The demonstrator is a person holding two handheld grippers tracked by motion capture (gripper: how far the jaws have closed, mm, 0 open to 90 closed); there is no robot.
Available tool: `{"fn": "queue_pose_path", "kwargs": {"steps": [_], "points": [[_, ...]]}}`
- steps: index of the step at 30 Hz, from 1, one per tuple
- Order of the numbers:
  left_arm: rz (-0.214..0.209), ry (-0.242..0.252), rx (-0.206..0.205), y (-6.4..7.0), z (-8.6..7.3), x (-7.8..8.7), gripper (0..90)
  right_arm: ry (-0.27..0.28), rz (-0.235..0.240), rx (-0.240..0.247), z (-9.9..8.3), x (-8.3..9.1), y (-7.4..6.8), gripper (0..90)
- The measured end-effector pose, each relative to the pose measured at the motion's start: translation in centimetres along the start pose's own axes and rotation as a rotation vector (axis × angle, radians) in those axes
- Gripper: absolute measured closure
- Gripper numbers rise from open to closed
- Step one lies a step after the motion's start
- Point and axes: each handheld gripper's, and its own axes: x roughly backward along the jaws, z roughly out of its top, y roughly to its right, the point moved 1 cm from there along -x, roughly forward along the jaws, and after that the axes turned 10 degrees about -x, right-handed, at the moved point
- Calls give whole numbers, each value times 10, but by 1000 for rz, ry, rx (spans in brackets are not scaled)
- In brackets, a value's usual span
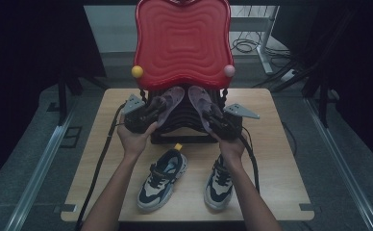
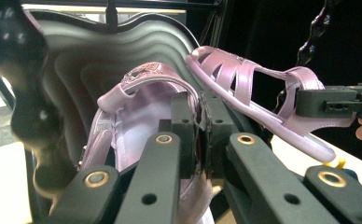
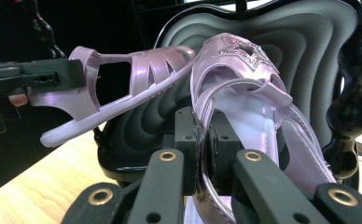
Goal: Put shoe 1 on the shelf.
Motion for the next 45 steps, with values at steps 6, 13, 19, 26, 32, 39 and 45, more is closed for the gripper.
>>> {"fn": "queue_pose_path", "kwargs": {"steps": [6, 13, 19, 26, 32, 39, 45], "points": [[14, 1, -3, -1, 2, -7, 859, -2, -14, -6, 2, -6, 0, 846], [16, -6, -21, -1, 4, -16, 859, 5, -11, -6, 6, -13, -4, 845], [43, -5, -20, -4, 1, -21, 859, 10, -34, -8, 7, -21, -4, 845], [69, 31, -36, -6, 2, -24, 859, 7, -50, 0, 10, -30, -5, 844], [91, 32, -48, -7, 0, -33, 859, 19, -98, 14, 12, -40, -4, 844], [121, 54, -66, -8, -2, -37, 859, 42, -132, 15, 12, -51, 3, 844], [124, 51, -71, -5, -7, -41, 857, 65, -161, 25, 10, -60, 6, 844]]}}
